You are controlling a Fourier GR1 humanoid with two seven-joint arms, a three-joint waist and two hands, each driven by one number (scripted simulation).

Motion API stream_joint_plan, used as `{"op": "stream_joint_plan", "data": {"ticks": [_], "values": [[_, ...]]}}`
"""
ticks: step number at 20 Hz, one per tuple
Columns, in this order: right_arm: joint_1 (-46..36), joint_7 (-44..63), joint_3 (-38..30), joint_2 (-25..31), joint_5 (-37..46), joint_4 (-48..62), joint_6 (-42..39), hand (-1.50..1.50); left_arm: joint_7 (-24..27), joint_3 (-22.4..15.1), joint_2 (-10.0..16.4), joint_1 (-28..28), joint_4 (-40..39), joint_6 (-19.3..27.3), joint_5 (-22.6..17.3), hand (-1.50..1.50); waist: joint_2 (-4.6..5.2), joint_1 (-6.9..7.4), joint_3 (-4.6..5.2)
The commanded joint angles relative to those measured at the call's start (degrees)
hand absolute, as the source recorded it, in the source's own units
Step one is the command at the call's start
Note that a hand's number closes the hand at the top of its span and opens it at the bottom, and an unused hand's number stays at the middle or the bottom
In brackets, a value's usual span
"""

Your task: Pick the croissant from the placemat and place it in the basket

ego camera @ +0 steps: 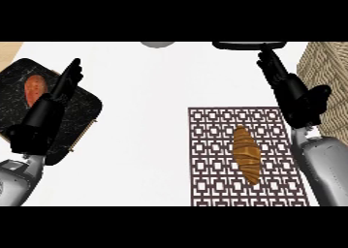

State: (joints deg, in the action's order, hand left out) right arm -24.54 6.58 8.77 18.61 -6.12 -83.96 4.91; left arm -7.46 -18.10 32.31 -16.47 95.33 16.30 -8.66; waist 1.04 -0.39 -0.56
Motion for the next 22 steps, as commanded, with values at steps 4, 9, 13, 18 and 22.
{"op": "stream_joint_plan", "data": {"ticks": [4, 9, 13, 18, 22], "values": [[6.8, -10.7, -7.2, 4.5, -8.7, 3.3, -14.0, 1.5, 6.9, 3.6, -1.2, 4.0, -1.8, -6.6, -2.5, 0.0, -0.99, 0.42, 0.53], [11.1, -25.0, 5.6, -3.9, -4.5, -4.1, -19.5, 1.5, 7.7, 2.0, -3.7, 4.3, -4.7, -8.8, -4.8, 0.0, -1.0, 0.38, 0.49], [17.3, -24.3, 14.0, -9.5, 15.2, -8.1, -0.4, -1.5, 8.5, 3.6, -3.4, 5.4, -4.5, -10.6, -5.8, 0.0, -1.32, -0.09, 0.62], [17.0, -10.0, 13.7, -4.1, 27.7, -14.8, 7.2, -1.5, 7.4, 4.4, -3.7, 4.4, -5.2, -10.2, -5.4, 0.0, -1.61, -1.1, 0.73], [15.1, 3.4, 9.1, 3.2, 35.4, -22.4, 6.6, -1.5, 8.5, 3.9, -4.1, 6.5, -4.4, -10.0, -4.8, 0.0, -1.97, -1.45, 0.83]]}}
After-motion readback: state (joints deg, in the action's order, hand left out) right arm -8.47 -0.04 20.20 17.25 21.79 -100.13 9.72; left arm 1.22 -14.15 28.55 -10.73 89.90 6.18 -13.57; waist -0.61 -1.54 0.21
